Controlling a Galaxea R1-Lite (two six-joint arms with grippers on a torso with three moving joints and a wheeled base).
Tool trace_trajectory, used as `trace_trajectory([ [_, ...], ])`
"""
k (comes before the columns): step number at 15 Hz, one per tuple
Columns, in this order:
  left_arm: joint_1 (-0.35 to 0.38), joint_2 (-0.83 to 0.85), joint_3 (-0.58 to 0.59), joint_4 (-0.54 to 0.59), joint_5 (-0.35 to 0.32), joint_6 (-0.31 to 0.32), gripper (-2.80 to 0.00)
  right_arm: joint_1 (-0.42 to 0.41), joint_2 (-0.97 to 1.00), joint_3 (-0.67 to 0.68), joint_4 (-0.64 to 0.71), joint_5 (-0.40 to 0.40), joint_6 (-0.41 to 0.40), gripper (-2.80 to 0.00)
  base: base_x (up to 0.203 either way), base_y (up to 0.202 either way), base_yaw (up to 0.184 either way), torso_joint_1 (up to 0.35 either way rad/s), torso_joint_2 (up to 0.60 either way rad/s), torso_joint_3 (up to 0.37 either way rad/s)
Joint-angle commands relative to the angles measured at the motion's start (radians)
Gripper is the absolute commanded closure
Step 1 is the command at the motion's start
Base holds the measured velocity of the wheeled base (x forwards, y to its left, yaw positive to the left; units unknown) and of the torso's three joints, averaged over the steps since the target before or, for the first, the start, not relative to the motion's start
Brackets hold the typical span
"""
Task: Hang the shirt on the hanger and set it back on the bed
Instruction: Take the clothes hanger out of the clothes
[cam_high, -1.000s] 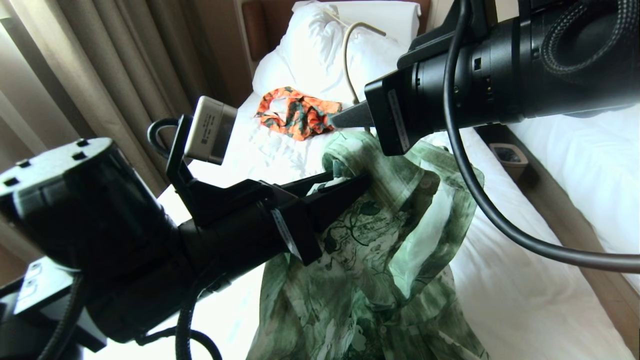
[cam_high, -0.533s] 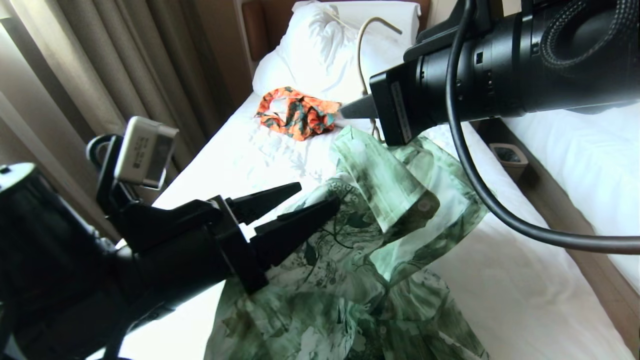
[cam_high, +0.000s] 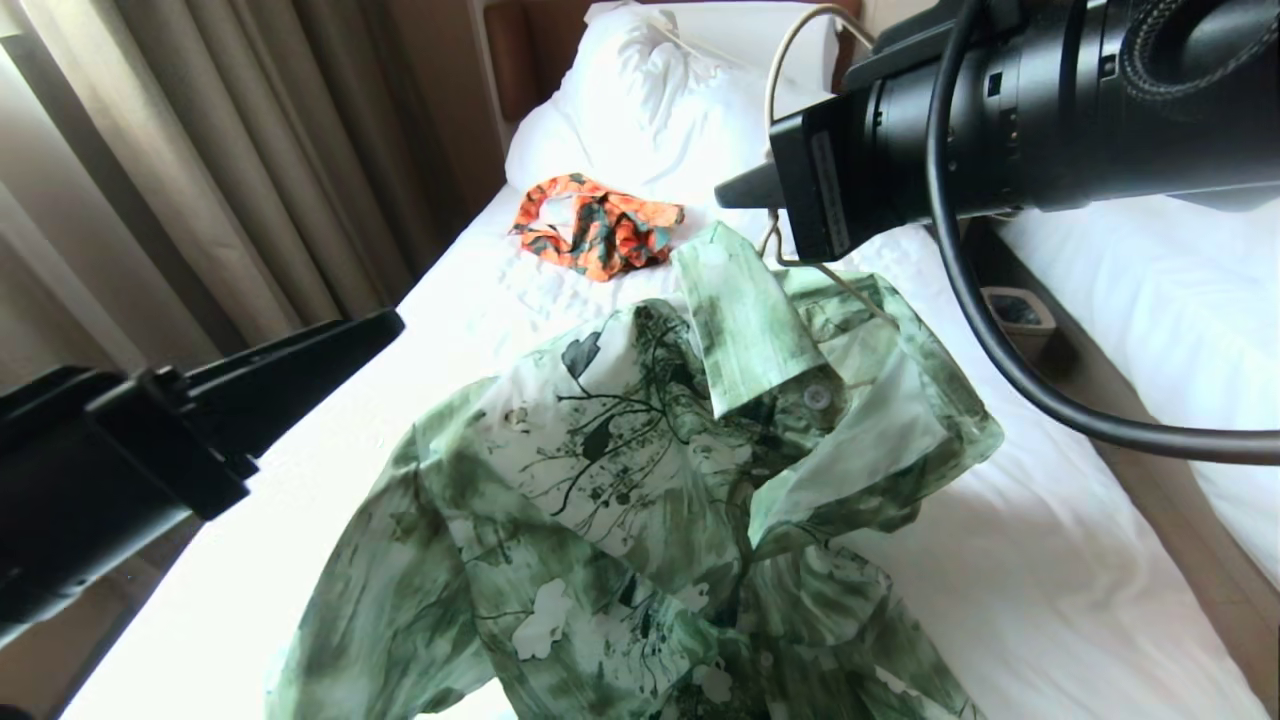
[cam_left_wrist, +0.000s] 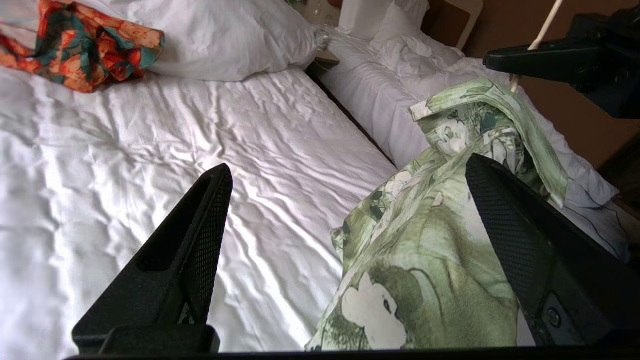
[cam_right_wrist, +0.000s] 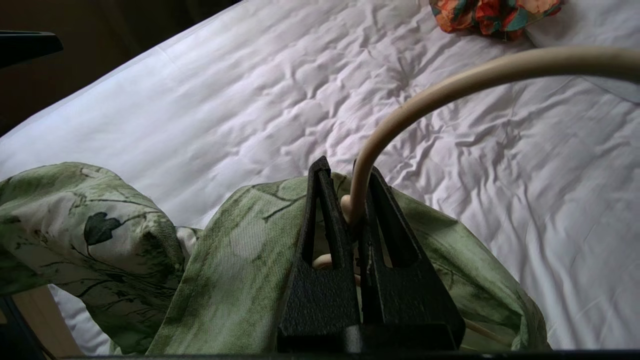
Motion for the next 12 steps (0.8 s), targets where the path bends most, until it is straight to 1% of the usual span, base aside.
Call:
trace_trajectory([
  [1, 0.049, -0.146, -0.038, 0.186, -0.006, -0.019, -2.80, -0.001, -0.010, -0.001, 0.005, -0.018, -0.001, 0.00, 0.000, 0.000, 0.000, 0.000, 0.00, 0.000],
  [2, 0.057, -0.174, -0.063, 0.233, -0.010, -0.031, -2.80, -0.001, -0.010, 0.001, 0.005, -0.030, -0.001, 0.00, 0.000, 0.000, 0.000, 0.000, 0.00, 0.000],
  [3, 0.061, -0.177, -0.083, 0.247, -0.006, -0.036, -2.80, -0.001, -0.010, 0.001, 0.009, -0.032, 0.000, 0.00, 0.000, 0.000, 0.000, 0.000, 0.00, 0.000],
  [5, 0.097, -0.181, -0.111, 0.311, 0.002, -0.042, -2.80, -0.012, -0.010, 0.004, 0.014, -0.032, 0.006, 0.00, 0.000, 0.000, 0.000, 0.000, 0.00, 0.000],
  [7, 0.127, -0.177, -0.112, 0.322, -0.002, -0.103, -2.80, -0.022, -0.008, 0.004, 0.012, -0.030, 0.008, 0.00, 0.000, 0.000, 0.000, 0.000, 0.00, 0.000],
  [8, 0.138, -0.174, -0.110, 0.322, -0.003, -0.110, -2.80, -0.025, -0.007, 0.004, 0.012, -0.029, 0.008, 0.00, 0.000, 0.000, 0.000, 0.000, 0.00, 0.000],
  [9, 0.153, -0.172, -0.110, 0.325, -0.003, -0.115, 0.00, -0.028, -0.004, 0.005, 0.015, -0.028, 0.008, 0.00, 0.000, 0.000, 0.000, 0.000, 0.00, 0.000],
  [12, 0.166, -0.177, -0.101, 0.332, 0.002, -0.124, 0.00, -0.029, -0.008, 0.007, 0.006, 0.014, 0.033, 0.00, 0.000, 0.000, 0.000, 0.000, 0.00, 0.000],
])
